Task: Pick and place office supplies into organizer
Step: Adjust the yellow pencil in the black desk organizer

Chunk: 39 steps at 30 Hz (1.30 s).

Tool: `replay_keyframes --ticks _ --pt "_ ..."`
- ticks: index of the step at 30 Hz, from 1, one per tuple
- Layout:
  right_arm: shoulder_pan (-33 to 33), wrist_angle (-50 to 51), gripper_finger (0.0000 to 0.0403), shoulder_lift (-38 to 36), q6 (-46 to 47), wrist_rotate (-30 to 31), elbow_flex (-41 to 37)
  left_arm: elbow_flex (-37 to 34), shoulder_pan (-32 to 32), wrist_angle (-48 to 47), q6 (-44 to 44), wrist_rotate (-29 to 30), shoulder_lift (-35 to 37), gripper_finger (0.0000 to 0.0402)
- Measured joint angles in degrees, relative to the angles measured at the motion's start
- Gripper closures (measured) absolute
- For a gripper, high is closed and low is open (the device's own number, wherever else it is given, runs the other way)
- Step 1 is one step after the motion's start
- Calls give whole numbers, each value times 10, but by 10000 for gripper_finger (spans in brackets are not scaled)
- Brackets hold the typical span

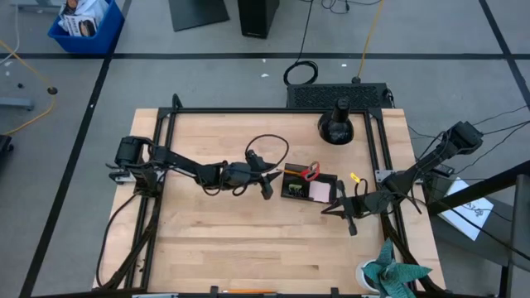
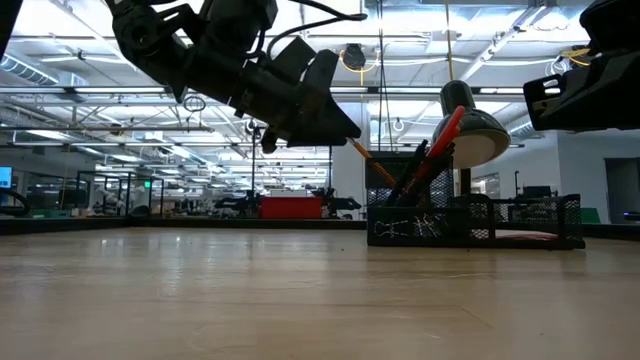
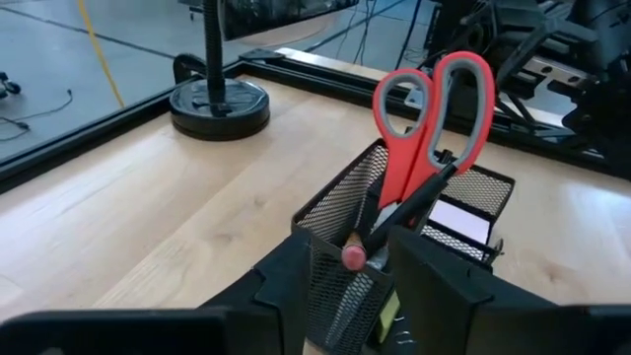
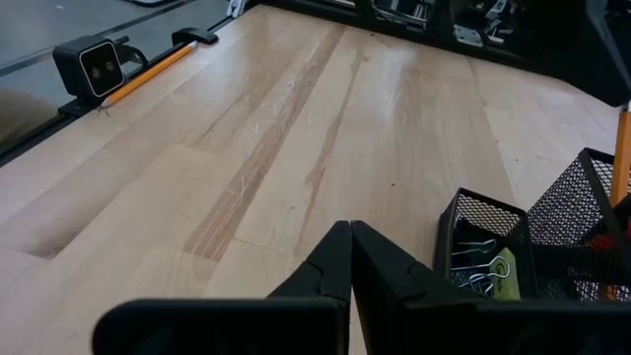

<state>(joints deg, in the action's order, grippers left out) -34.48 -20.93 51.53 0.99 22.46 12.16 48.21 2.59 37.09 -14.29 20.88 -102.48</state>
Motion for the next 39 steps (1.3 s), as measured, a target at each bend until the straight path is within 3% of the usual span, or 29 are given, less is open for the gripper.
replay_keyframes --ticks 16,23,27,34,39 --pt "0 0 403 0 -2 0 0 0 0 2 12 0 0 390" --pt "0 -2 403 0 -4 2 0 29 0 -16 30 -23 0 385" --pt "0 -3 403 0 -4 3 0 99 3 -112 50 -29 0 395" --pt "0 -3 403 0 -1 3 0 257 5 -386 53 -28 0 383" --pt "0 -4 403 0 0 2 0 346 5 -475 67 -28 0 395"
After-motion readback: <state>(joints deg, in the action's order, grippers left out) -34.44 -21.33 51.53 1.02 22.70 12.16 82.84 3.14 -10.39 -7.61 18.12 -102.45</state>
